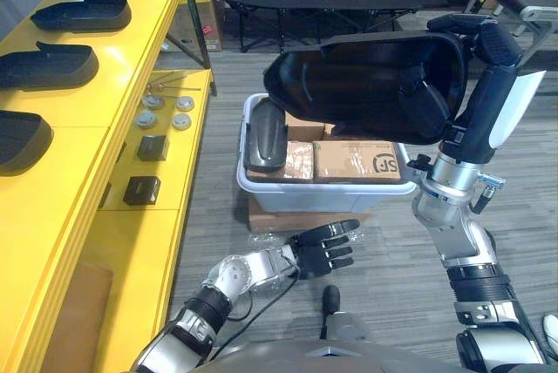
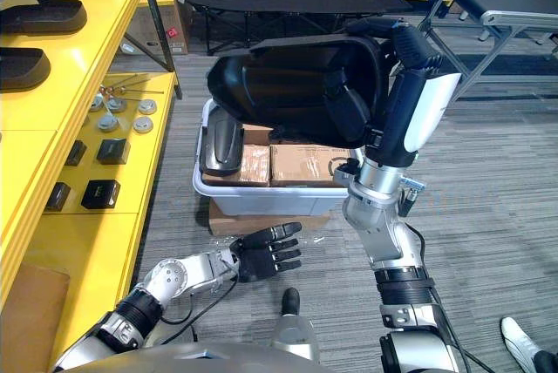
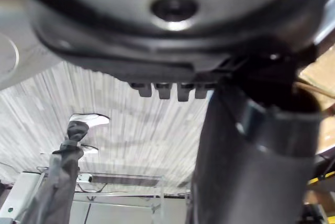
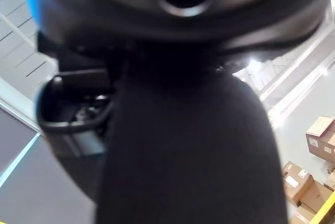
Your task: Walk over and take three plastic housings, then place them on the shelf
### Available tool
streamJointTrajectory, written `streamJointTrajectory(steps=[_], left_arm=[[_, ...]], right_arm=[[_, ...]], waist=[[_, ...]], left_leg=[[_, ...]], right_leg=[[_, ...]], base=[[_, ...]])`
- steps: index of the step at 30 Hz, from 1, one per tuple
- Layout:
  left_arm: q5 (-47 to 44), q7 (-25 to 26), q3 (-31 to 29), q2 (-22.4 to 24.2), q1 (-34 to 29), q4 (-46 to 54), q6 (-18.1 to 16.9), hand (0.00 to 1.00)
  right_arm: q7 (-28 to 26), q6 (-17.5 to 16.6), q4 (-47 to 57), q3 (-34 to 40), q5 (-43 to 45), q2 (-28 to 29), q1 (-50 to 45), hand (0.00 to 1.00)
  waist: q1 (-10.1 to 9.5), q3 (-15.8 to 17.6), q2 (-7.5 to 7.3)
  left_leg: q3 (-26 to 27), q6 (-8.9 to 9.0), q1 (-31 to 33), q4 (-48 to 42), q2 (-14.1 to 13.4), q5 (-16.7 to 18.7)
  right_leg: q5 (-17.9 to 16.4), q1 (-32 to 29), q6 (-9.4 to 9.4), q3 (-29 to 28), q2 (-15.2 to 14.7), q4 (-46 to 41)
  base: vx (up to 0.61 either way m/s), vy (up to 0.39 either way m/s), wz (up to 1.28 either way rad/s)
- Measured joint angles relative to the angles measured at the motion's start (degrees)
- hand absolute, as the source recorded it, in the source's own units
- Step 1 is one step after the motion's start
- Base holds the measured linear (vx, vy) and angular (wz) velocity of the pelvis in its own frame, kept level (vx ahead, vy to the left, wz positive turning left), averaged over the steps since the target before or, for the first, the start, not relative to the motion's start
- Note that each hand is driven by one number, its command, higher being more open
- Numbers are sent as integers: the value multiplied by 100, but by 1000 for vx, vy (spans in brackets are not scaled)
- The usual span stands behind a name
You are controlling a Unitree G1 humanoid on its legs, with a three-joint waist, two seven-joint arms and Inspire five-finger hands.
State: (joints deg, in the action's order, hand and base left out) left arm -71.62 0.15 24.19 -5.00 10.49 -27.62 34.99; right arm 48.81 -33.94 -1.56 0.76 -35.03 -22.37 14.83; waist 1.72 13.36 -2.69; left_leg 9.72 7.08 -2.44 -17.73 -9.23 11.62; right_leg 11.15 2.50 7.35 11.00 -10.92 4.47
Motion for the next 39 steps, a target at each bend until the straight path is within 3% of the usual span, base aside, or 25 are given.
streamJointTrajectory(steps=[2,8,17,25,31,38,39], left_arm=[[-214,19,-68,-8,-58,-12,-88,100],[-1969,-379,-599,91,-172,-7,-1017,100],[-3713,-753,-1183,274,-171,561,-2173,100],[-3853,-827,-1114,391,-159,902,-2422,100],[-3853,-839,-812,421,-144,1230,-2486,100],[-3851,-838,-567,438,-146,1844,-2587,100],[-3850,-841,-543,438,-146,1911,-2674,0]], right_arm=[[-45,27,0,25,13,0,0,0],[-116,40,-1,36,44,12,-64,0],[-335,-293,-3,29,28,401,-572,0],[-509,-665,-3,-128,40,492,-902,0],[-797,-715,-14,-433,55,616,-967,0],[-777,-810,-88,-550,448,852,-972,0],[-732,-810,-120,-550,499,905,-981,0]], waist=[[-6,0,0],[-1,-5,8],[2,-68,80],[24,-135,82],[32,-213,93],[86,-252,138],[113,-268,166]], left_leg=[[-25,0,12,-1,0,0],[-112,5,64,7,1,-10],[-139,0,-26,200,55,-118],[-77,4,-106,302,77,-170],[-54,5,-104,302,80,-187],[-31,5,-100,296,80,-187],[-26,4,-99,297,79,-187]], right_leg=[[-12,2,-9,30,-1,0],[-24,9,-9,123,-2,0],[-21,56,-7,146,-36,1],[-21,49,-8,123,-56,3],[-21,16,-9,120,-56,2],[-25,-5,-15,114,-56,2],[-29,-11,-22,114,-56,2]], base=[[6,0,5],[18,-2,7],[14,2,3],[-13,6,-3],[0,0,0],[1,1,0],[0,0,0]])
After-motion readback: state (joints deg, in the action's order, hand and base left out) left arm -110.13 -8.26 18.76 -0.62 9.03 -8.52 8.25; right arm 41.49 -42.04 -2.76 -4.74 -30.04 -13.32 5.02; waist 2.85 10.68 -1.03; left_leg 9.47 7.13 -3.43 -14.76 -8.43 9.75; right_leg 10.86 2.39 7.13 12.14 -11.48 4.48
